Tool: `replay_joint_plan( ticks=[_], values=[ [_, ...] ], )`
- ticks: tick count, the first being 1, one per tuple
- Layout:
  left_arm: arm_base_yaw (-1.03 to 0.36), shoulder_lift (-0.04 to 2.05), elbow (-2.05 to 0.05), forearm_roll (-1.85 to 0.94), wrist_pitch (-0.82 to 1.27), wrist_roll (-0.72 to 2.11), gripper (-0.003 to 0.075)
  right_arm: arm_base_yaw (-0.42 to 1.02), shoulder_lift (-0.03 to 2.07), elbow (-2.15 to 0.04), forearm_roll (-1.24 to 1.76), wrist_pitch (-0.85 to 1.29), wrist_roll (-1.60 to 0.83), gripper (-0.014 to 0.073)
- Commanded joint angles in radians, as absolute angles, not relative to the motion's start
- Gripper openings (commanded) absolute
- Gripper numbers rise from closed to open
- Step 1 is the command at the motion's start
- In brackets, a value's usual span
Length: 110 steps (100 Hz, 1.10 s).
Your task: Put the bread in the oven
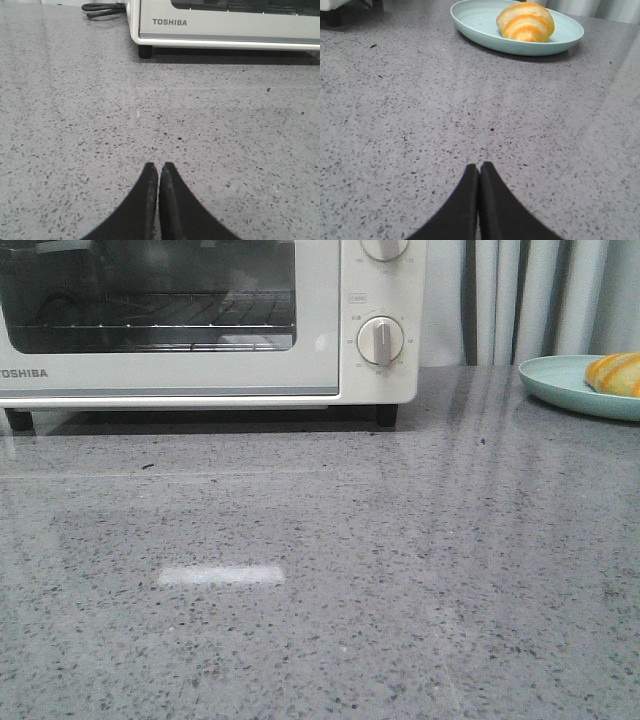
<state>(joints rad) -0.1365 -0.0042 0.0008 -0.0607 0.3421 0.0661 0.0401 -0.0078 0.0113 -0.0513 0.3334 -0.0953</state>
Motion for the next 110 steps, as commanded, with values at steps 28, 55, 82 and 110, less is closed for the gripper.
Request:
replay_joint_plan(
  ticks=[28, 55, 82, 110],
  values=[
    [-0.137, -0.033, 0.025, -0.071, 0.297, 0.054, -0.0021, 0.034, -0.029, 0.022, -0.065, 0.303, -0.097, -0.0048],
    [-0.137, -0.033, 0.025, -0.071, 0.297, 0.054, -0.0021, 0.034, -0.029, 0.022, -0.065, 0.32, -0.097, -0.0048],
    [-0.137, -0.033, 0.025, -0.069, 0.297, 0.054, -0.0021, 0.034, -0.029, 0.022, -0.065, 0.32, -0.097, -0.0049],
    [-0.137, -0.033, 0.025, -0.081, 0.255, 0.056, -0.0021, 0.034, -0.029, 0.022, -0.065, 0.254, -0.097, -0.0048]
  ],
)
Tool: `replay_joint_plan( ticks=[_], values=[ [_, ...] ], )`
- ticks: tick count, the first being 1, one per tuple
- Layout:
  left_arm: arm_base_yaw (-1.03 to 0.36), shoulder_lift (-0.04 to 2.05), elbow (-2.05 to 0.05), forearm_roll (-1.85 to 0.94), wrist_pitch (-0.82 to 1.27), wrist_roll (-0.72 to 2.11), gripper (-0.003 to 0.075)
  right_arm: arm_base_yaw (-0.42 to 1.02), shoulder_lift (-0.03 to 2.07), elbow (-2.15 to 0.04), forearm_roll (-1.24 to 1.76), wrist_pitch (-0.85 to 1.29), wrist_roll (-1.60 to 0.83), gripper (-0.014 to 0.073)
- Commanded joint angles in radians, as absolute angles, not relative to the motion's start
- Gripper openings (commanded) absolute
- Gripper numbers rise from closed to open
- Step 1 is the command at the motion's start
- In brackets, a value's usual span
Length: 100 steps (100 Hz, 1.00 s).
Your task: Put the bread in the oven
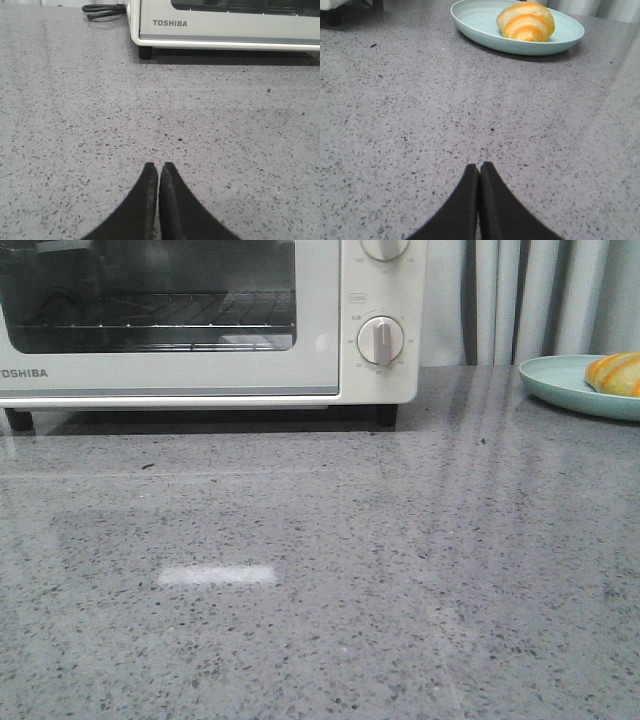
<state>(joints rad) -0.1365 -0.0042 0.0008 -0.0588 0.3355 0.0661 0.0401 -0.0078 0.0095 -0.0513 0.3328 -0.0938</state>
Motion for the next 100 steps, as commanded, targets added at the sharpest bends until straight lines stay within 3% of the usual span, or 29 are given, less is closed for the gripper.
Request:
replay_joint_plan(
  ticks=[1, 23, 39, 52, 65, 82, 100],
  values=[
    [-0.137, -0.033, 0.025, -0.087, 0.254, 0.056, -0.0021, 0.034, -0.029, 0.022, -0.065, 0.243, -0.097, -0.0049],
    [-0.137, -0.033, 0.023, -0.489, 0.118, 0.056, -0.0021, 0.034, -0.029, 0.022, 0.0, -0.065, -0.097, -0.0048],
    [-0.137, -0.033, 0.023, -0.828, 0.0, 0.056, -0.0021, 0.034, -0.029, 0.022, 0.294, -0.275, -0.097, -0.0049],
    [-0.137, -0.033, 0.023, -1.013, -0.098, 0.056, -0.0021, 0.034, -0.029, 0.022, 0.602, -0.25, -0.097, -0.0048],
    [-0.137, -0.033, 0.023, -1.027, -0.121, 0.056, -0.0021, 0.034, -0.029, 0.018, 0.788, -0.231, -0.097, -0.0048],
    [-0.137, -0.033, -0.009, -1.075, -0.104, 0.058, -0.0021, 0.034, -0.029, -0.045, 0.812, -0.178, -0.097, -0.0049],
    [-0.139, 0.032, -0.216, -0.655, 0.12, 0.153, -0.0021, 0.034, -0.013, -0.191, 0.539, 0.098, -0.115, -0.0049]
  ],
)
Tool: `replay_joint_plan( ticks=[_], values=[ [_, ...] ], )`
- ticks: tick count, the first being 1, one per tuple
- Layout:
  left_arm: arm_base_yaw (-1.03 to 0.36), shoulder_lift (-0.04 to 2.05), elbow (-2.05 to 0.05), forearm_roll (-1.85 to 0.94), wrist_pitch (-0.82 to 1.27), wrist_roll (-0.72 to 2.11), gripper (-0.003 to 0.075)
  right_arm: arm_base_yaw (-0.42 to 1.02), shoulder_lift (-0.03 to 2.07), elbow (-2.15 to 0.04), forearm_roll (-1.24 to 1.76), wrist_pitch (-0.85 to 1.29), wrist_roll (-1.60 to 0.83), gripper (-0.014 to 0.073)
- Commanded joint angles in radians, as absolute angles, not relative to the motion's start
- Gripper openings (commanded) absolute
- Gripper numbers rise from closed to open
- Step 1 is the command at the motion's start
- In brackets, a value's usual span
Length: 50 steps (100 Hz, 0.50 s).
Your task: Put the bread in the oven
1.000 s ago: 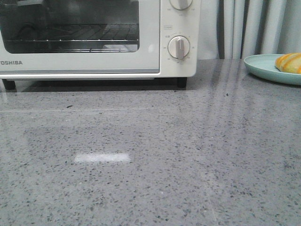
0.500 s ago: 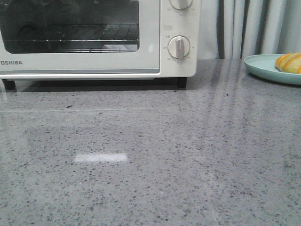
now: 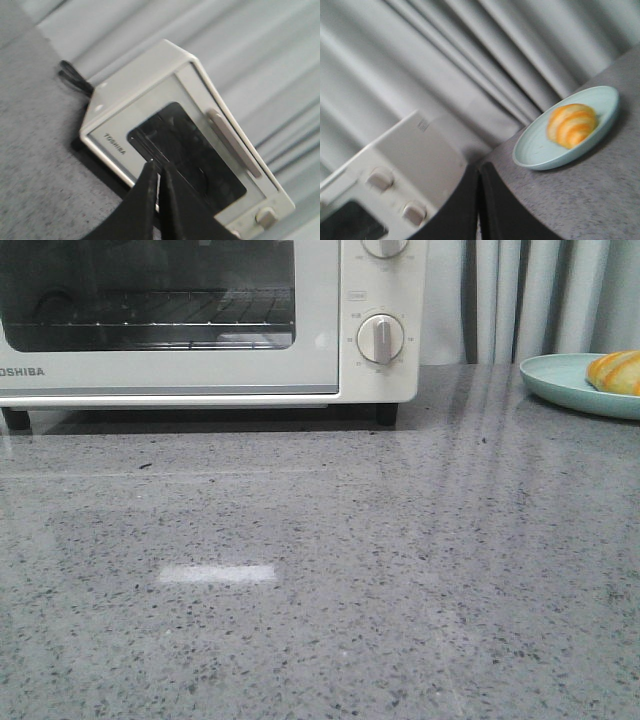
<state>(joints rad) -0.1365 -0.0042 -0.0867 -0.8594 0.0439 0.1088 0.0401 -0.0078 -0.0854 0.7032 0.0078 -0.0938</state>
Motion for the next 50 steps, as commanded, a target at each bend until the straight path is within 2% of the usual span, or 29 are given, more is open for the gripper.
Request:
replay_joint_plan(
  ticks=[1, 11, 27, 50],
  values=[
    [-0.139, 0.038, -0.237, -0.639, 0.139, 0.158, -0.0021, 0.034, -0.008, -0.197, 0.524, 0.108, -0.115, -0.0049],
    [-0.139, 0.163, -0.375, -0.492, 0.225, 0.225, -0.0021, 0.034, 0.041, -0.277, 0.368, 0.201, -0.115, -0.0049],
    [-0.144, 0.421, -0.562, -0.486, 0.237, 0.374, -0.0021, 0.034, 0.152, -0.348, 0.322, 0.154, -0.115, -0.0049],
    [-0.314, 0.71, -0.77, -0.486, 0.179, 0.462, -0.0021, 0.036, 0.236, -0.391, 0.322, 0.169, -0.115, -0.0049]
  ],
)
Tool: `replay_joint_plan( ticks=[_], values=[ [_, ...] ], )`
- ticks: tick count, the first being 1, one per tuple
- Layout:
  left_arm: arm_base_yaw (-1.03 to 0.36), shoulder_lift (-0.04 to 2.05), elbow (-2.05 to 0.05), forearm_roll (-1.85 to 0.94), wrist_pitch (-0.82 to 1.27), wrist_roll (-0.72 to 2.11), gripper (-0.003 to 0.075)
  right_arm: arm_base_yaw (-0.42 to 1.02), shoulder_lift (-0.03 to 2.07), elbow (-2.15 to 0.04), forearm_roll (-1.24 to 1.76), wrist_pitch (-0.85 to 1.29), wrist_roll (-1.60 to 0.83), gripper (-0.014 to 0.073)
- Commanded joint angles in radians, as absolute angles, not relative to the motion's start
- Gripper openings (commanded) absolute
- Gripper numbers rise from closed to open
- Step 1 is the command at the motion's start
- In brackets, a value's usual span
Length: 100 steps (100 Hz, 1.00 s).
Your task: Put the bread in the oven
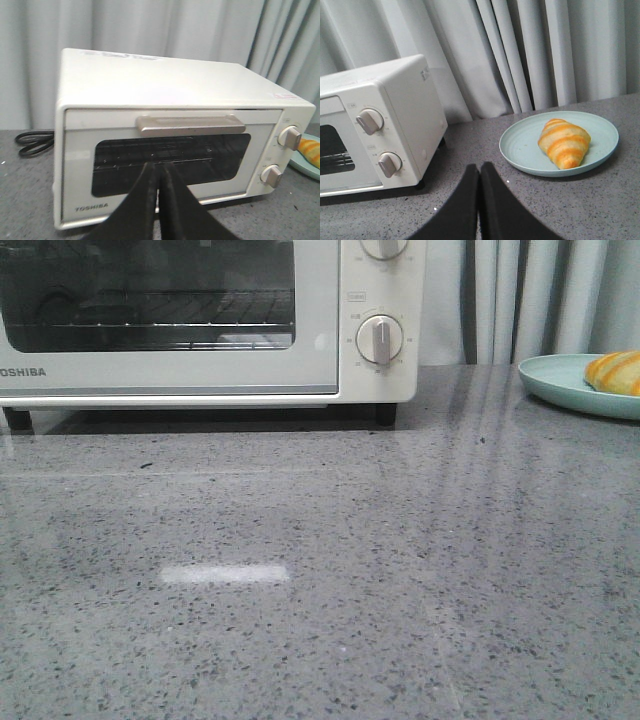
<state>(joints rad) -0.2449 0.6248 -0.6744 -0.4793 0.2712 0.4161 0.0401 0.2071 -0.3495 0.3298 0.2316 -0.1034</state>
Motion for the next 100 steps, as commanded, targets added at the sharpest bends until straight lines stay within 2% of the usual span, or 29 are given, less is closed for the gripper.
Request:
replay_joint_plan(
  ticks=[1, 18, 43, 71, 100],
  values=[
    [-0.32, 0.725, -0.775, -0.484, 0.176, 0.461, -0.0021, 0.036, 0.236, -0.391, 0.322, 0.168, -0.115, -0.0049],
    [-0.429, 0.901, -0.884, -0.466, 0.136, 0.461, -0.0021, 0.036, 0.236, -0.408, 0.323, 0.301, -0.115, -0.0049],
    [-0.44, 1.084, -0.957, -0.466, 0.031, 0.461, -0.0021, 0.036, 0.236, -0.409, 0.328, 0.332, -0.115, -0.0049],
    [-0.437, 1.197, -0.961, -0.42, 0.0, 0.461, -0.0021, 0.036, 0.236, -0.409, 0.331, 0.324, -0.115, -0.0049],
    [-0.437, 1.209, -0.961, -0.401, -0.013, 0.461, -0.0021, 0.036, 0.236, -0.409, 0.333, 0.324, -0.115, -0.0049]
  ],
)
